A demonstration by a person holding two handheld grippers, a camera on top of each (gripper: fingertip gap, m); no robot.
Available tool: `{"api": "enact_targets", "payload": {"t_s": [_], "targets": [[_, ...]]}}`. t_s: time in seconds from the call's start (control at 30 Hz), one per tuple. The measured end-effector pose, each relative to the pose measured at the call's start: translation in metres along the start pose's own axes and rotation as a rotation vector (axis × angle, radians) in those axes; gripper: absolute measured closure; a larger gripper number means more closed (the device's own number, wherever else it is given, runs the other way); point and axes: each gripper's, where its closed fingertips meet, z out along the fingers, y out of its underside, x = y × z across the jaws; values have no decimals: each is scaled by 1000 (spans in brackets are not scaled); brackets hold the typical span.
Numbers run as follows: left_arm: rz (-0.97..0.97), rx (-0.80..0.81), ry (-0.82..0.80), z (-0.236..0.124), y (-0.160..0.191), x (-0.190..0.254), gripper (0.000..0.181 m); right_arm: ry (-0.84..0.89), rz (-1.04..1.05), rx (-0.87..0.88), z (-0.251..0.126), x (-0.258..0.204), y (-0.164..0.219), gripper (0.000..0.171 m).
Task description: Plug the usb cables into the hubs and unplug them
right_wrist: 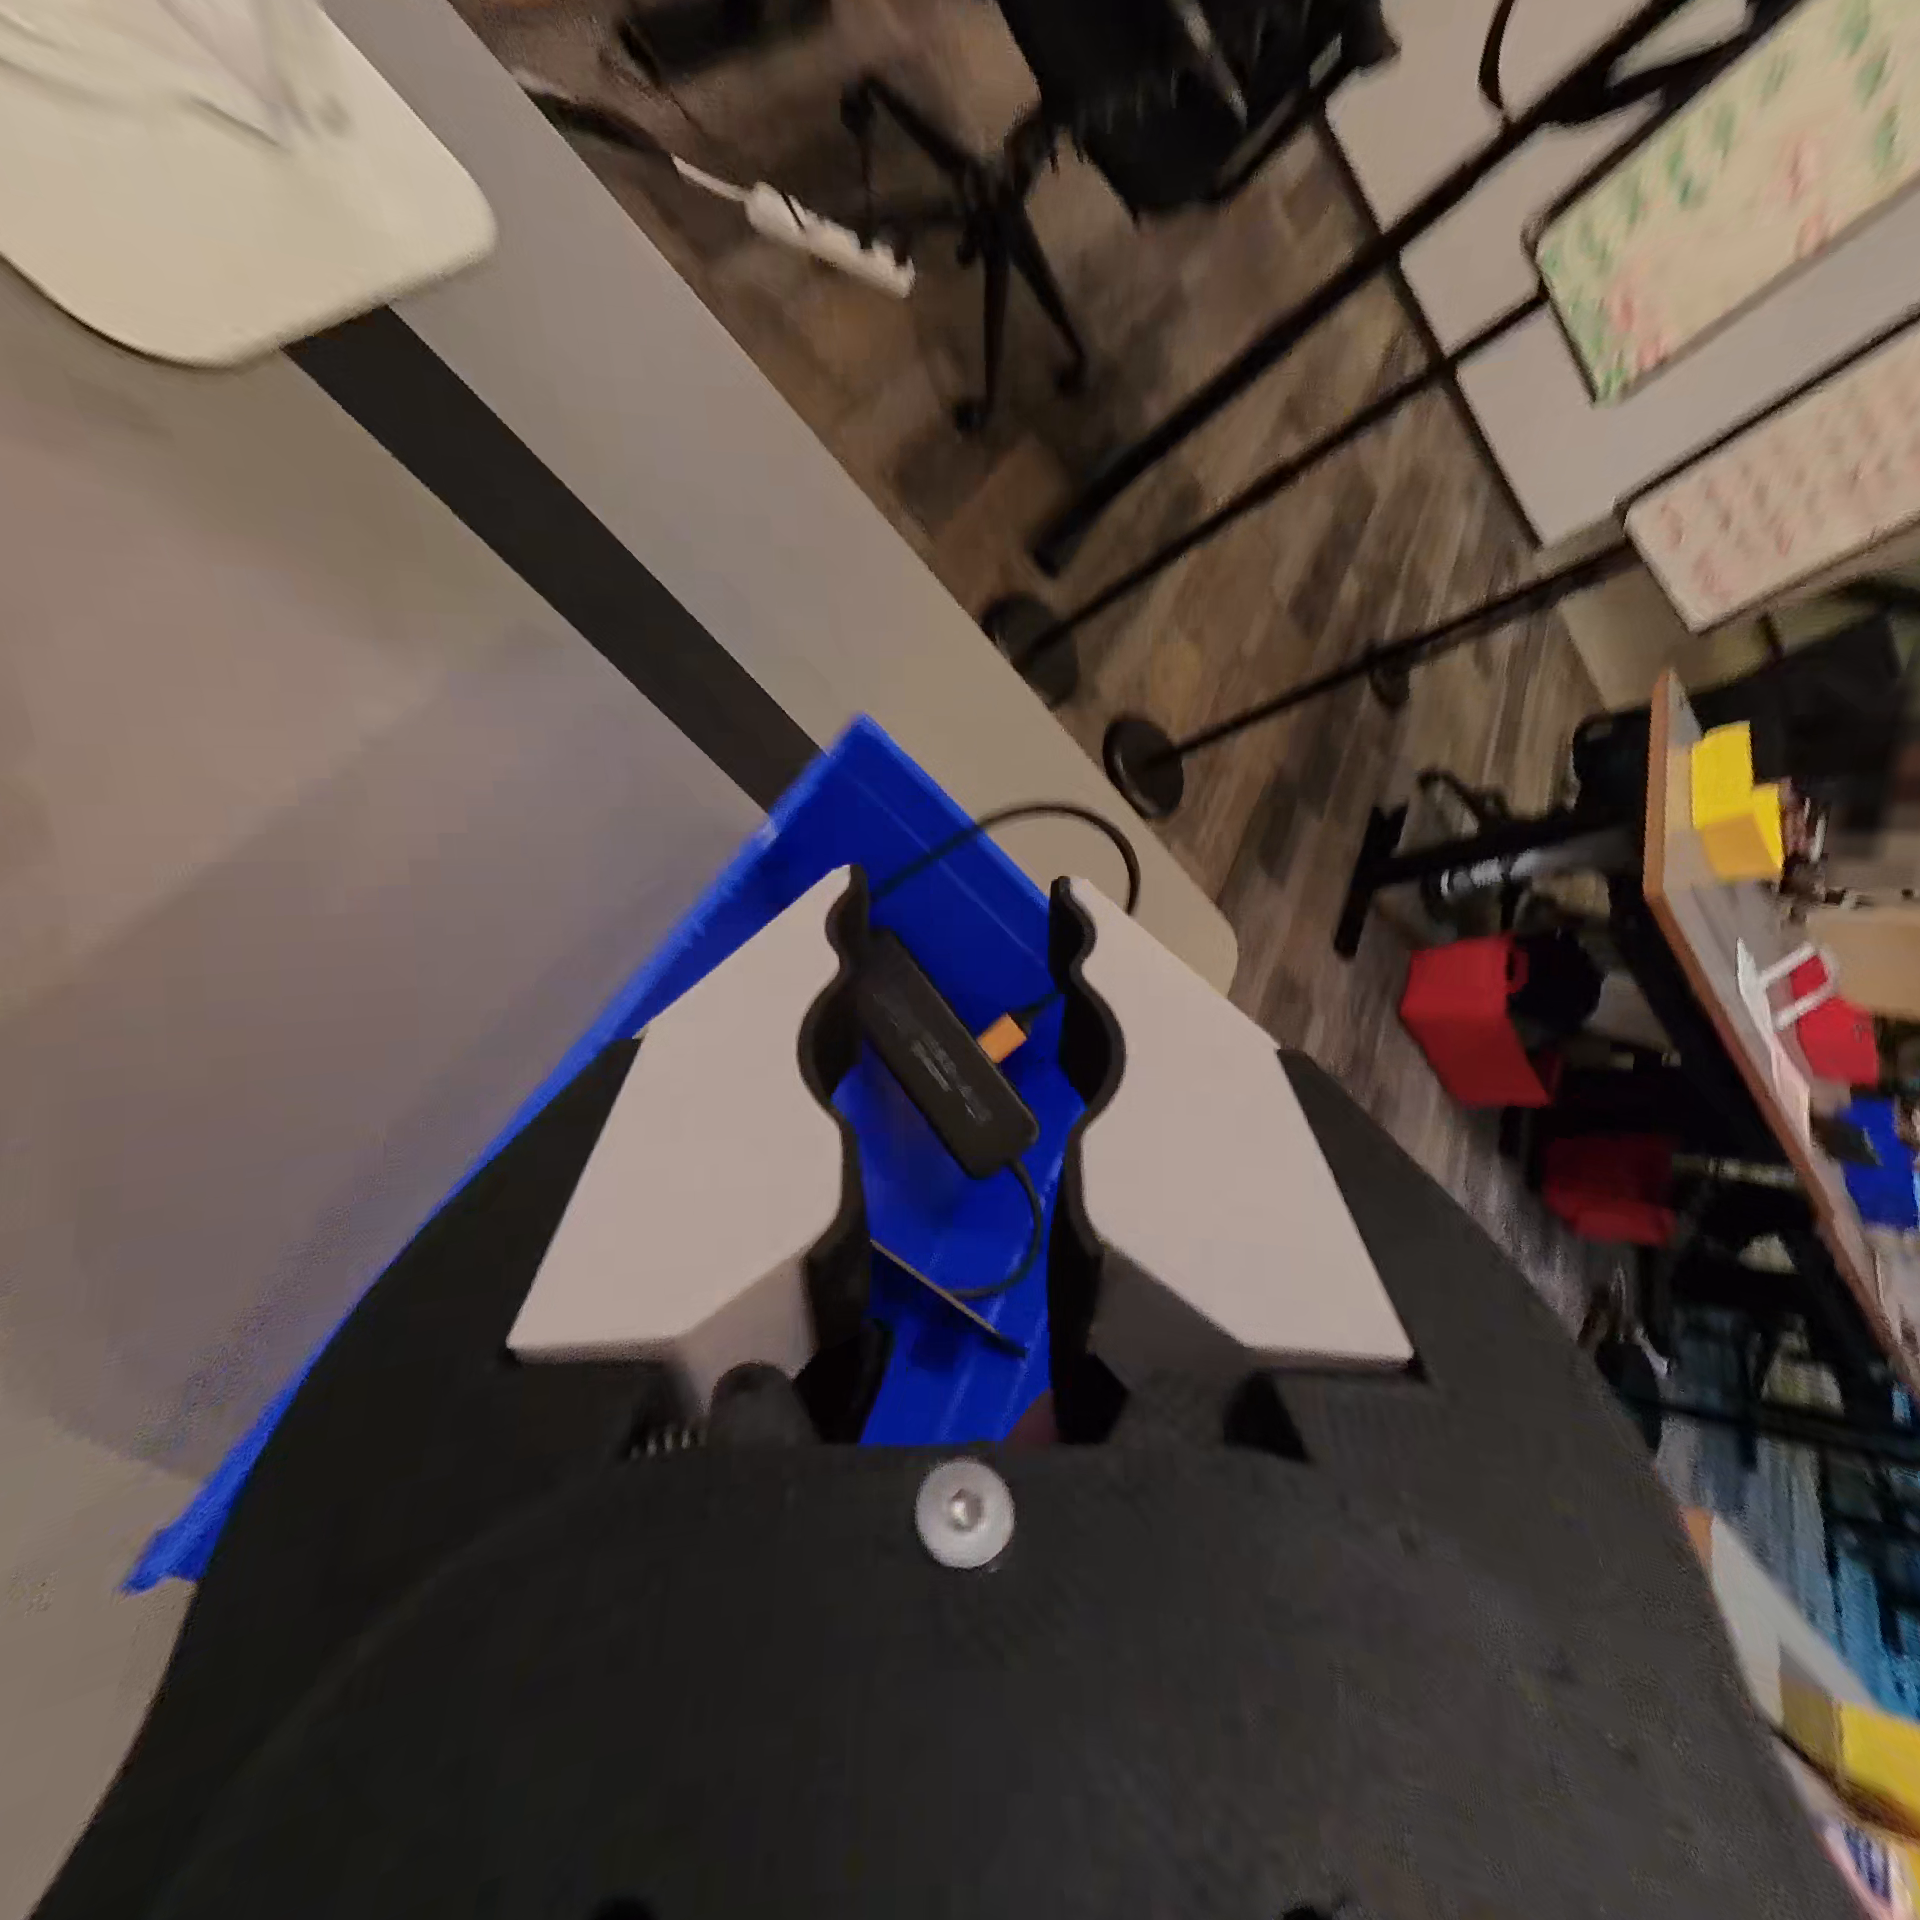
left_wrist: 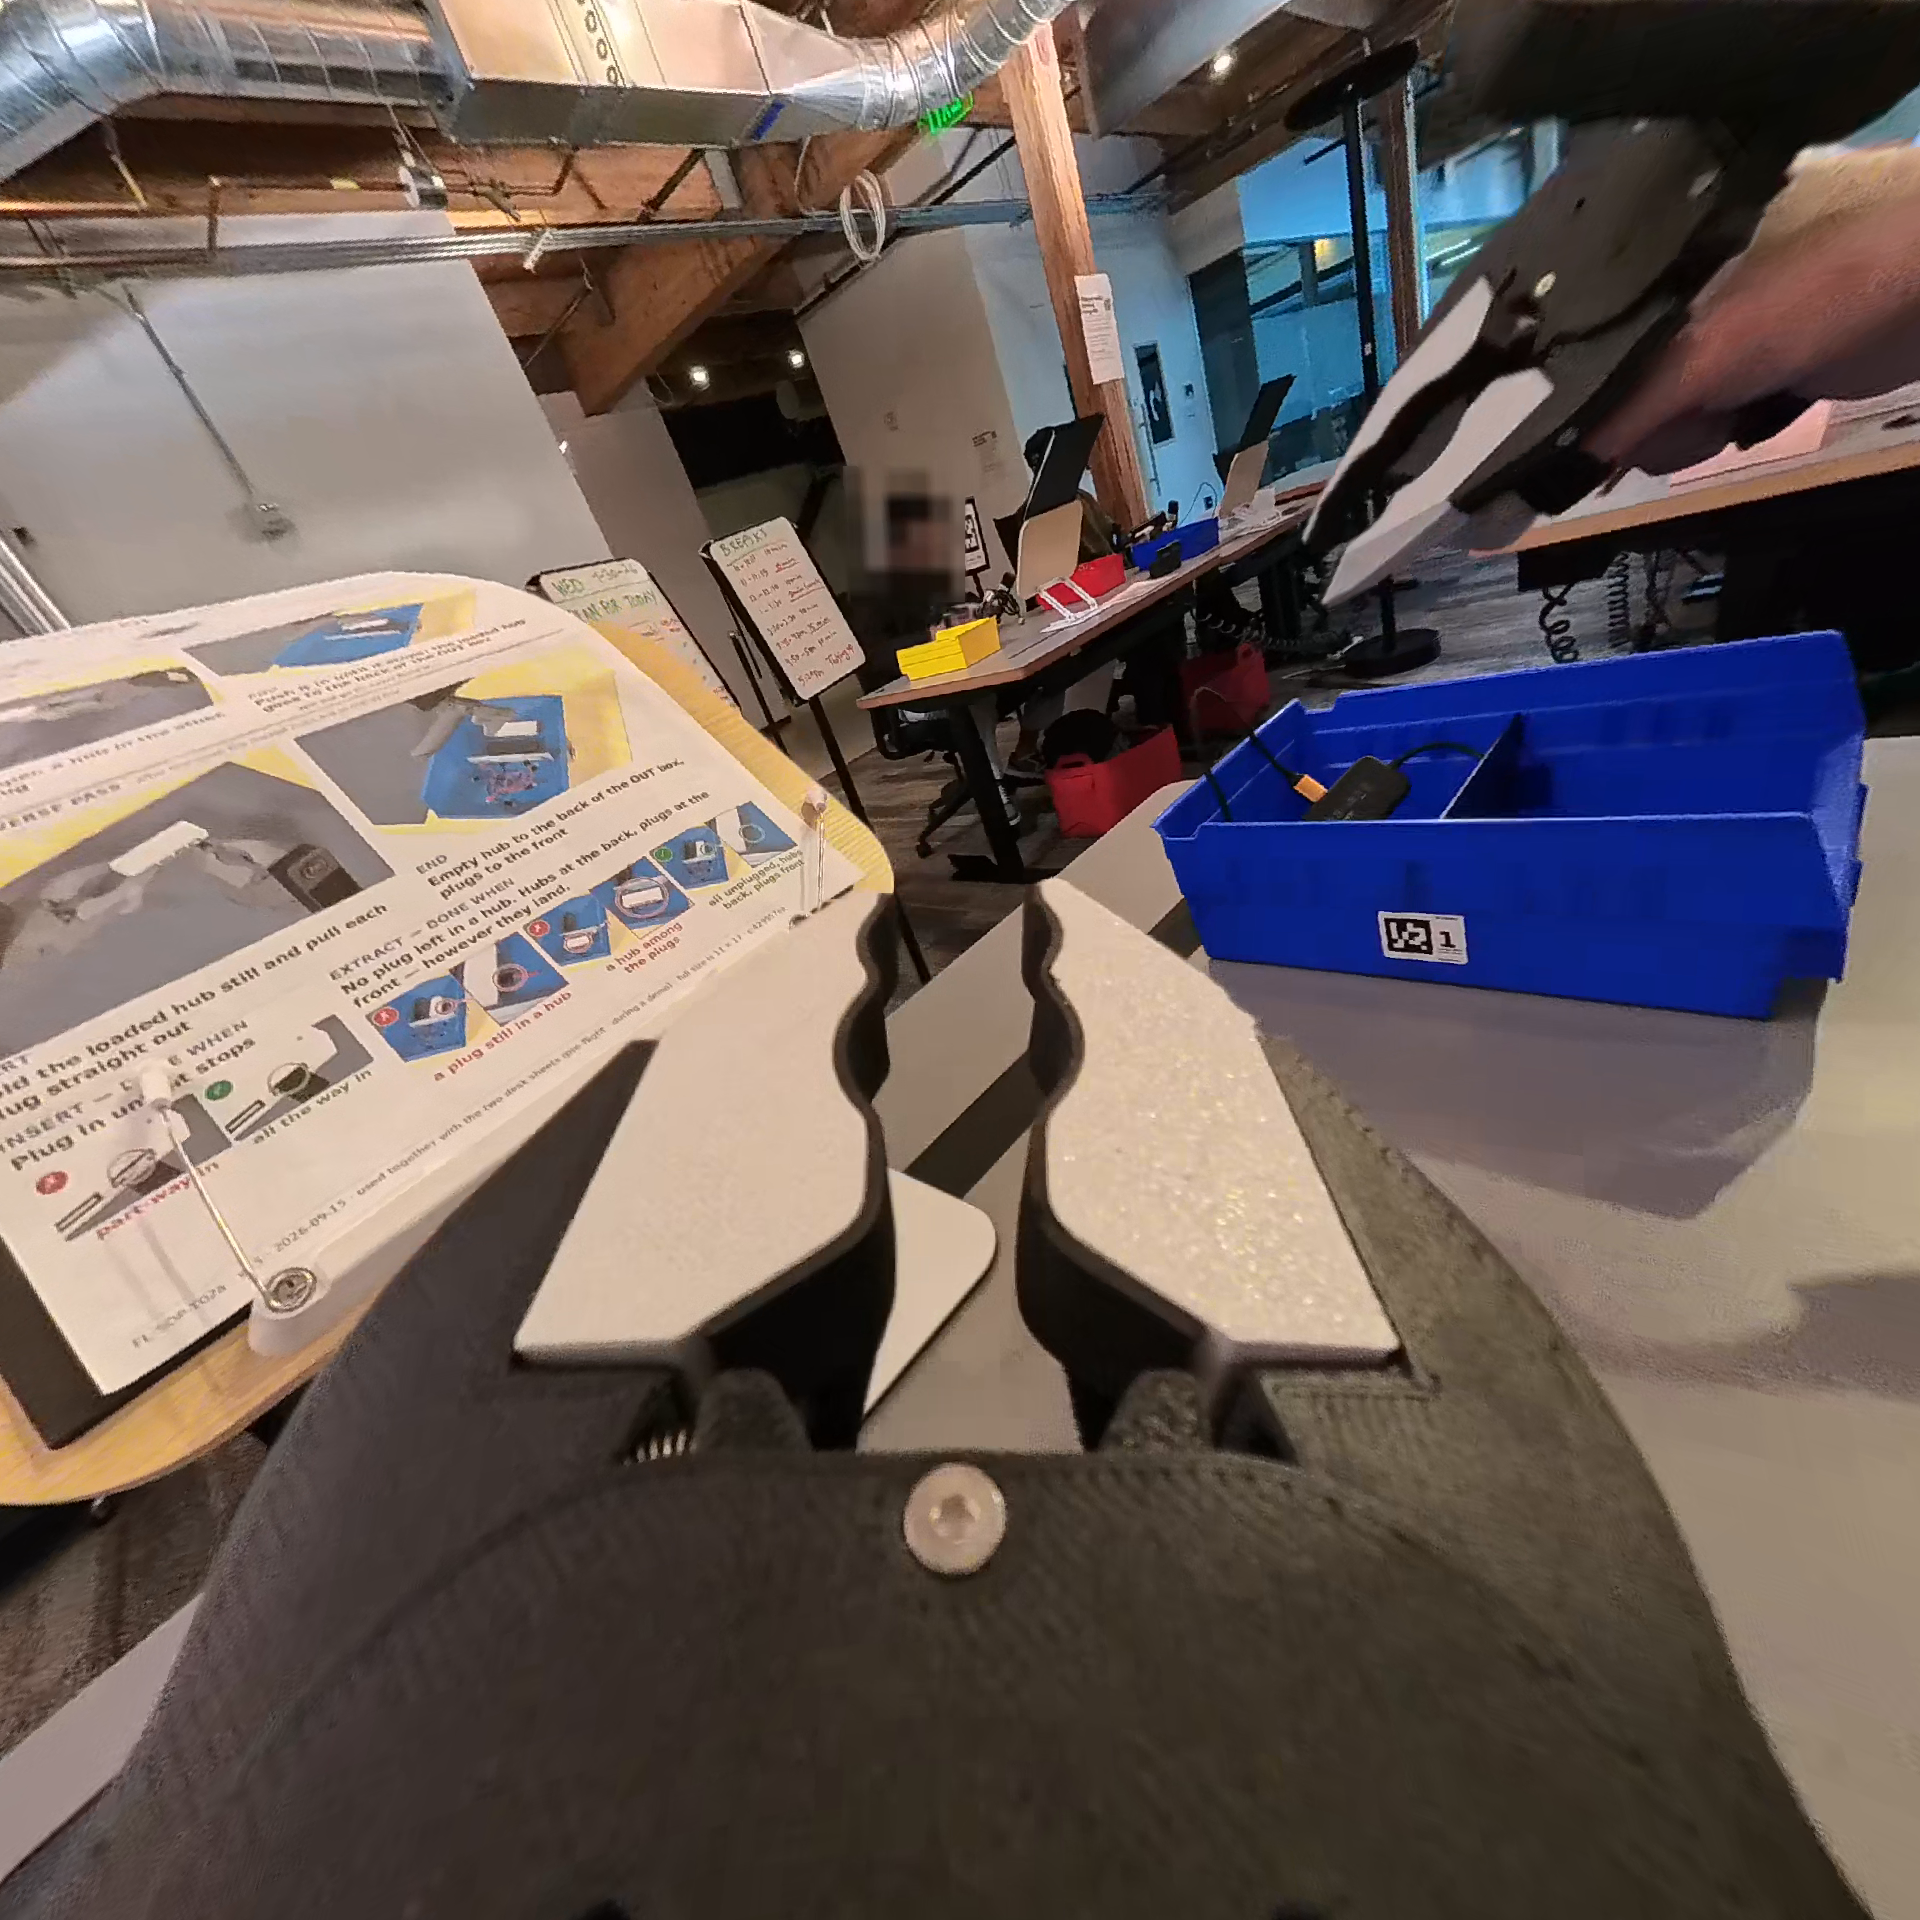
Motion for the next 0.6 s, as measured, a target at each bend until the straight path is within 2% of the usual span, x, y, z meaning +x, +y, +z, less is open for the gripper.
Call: {"api": "enact_targets", "payload": {"t_s": [0.13,0.27,0.33,0.6], "targets": [[-9,12,6,-2,-5,0,159,-29,-16,168,-30,-37,-54,140],[-7,24,-1,-5,-11,-4,159,-52,24,318,-55,-60,-89,140],[6,25,-10,-7,-15,-7,159,-47,48,365,-62,-65,-97,142],[95,26,-63,-26,-48,-28,158,-25,34,365,-60,-66,-95,142]]}}
